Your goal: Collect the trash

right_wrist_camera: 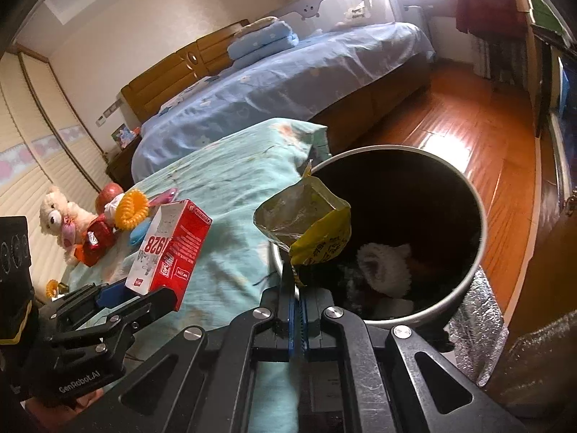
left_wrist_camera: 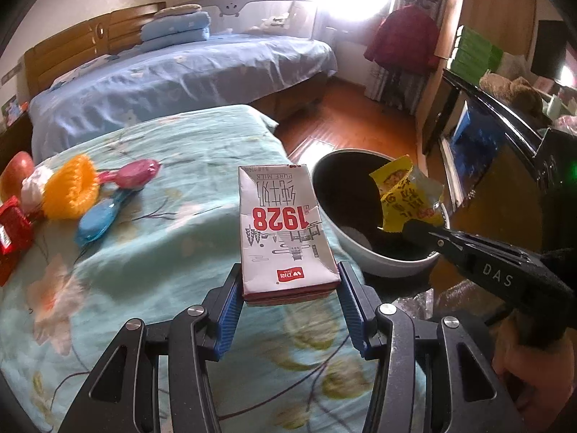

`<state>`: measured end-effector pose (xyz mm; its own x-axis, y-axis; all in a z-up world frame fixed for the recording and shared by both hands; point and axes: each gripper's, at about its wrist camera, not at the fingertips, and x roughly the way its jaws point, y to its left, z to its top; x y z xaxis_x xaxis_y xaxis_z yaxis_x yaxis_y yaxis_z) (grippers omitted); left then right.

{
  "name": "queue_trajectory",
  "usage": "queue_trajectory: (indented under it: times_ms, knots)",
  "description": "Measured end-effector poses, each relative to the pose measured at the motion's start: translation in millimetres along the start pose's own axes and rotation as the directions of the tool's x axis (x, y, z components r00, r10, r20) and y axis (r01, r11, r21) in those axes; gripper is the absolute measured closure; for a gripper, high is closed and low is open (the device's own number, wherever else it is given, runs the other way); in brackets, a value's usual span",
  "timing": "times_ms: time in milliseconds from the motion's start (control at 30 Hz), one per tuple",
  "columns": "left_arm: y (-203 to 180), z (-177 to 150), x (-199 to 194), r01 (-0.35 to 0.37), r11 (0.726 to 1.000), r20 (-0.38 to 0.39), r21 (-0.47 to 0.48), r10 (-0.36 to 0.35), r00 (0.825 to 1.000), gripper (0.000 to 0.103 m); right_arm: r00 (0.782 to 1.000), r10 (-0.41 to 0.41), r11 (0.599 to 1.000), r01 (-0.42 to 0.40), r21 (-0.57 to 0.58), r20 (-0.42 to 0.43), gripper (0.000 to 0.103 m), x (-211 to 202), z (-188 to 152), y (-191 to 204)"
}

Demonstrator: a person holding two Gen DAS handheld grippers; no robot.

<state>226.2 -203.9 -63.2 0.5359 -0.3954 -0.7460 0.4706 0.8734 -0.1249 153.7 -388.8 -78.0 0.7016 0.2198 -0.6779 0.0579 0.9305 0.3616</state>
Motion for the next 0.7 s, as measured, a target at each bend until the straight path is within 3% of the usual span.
queue_trajectory:
  times_ms: [700]
  knots:
    - [-33, 19, 31, 0.019, 0.998, -0.019, 0.062, -0.018, 1.000, 0.054, 0.999, -0.046, 0.998, 0.046, 0.042, 0.008, 0.101, -2, 11, -37]
